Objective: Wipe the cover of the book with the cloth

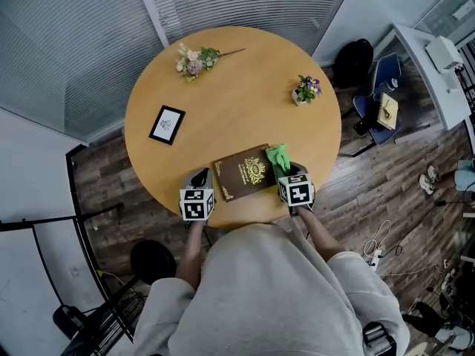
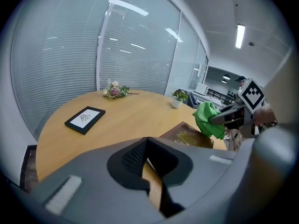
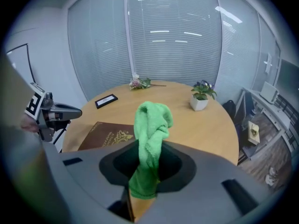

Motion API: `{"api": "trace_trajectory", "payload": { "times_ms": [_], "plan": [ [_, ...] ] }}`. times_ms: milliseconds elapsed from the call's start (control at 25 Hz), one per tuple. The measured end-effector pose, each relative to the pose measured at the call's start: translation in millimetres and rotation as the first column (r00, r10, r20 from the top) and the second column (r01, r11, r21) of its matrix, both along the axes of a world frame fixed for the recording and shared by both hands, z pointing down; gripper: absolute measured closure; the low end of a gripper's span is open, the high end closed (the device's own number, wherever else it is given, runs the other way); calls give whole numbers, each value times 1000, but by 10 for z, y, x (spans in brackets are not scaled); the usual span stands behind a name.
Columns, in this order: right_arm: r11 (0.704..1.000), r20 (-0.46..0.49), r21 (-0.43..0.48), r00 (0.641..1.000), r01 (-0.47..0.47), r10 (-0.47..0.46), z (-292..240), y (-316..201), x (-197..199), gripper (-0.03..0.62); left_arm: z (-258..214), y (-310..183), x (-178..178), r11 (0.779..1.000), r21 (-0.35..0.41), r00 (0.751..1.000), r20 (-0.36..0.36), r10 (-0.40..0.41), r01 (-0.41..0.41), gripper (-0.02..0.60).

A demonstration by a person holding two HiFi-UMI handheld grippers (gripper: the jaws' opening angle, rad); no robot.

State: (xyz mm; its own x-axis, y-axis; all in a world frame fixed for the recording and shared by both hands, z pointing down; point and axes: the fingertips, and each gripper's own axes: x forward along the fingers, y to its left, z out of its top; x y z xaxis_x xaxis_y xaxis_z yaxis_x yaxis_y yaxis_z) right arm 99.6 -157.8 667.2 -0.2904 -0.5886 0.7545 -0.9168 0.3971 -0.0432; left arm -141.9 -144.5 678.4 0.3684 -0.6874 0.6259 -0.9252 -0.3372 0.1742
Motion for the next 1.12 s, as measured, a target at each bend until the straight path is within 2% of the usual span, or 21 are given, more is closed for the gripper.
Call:
{"api": "trace_trajectory", "payload": {
  "times_ms": [200,640,1120],
  "plan": [
    [999,30,12,999,36,-36,-70,62,-232,496,7,19,-6,1000,0,1000,-1,-1,1,572],
    [980,117,41,973,194,-198,-333,222,-1001,496,-32,71,-90,1000,10,1000,2,-28,28,572],
    [951,170,11,937,309,-306,-291,403,-1609,496,-19,196,-338,995,6,995,5,-98,98,572]
  ]
}}
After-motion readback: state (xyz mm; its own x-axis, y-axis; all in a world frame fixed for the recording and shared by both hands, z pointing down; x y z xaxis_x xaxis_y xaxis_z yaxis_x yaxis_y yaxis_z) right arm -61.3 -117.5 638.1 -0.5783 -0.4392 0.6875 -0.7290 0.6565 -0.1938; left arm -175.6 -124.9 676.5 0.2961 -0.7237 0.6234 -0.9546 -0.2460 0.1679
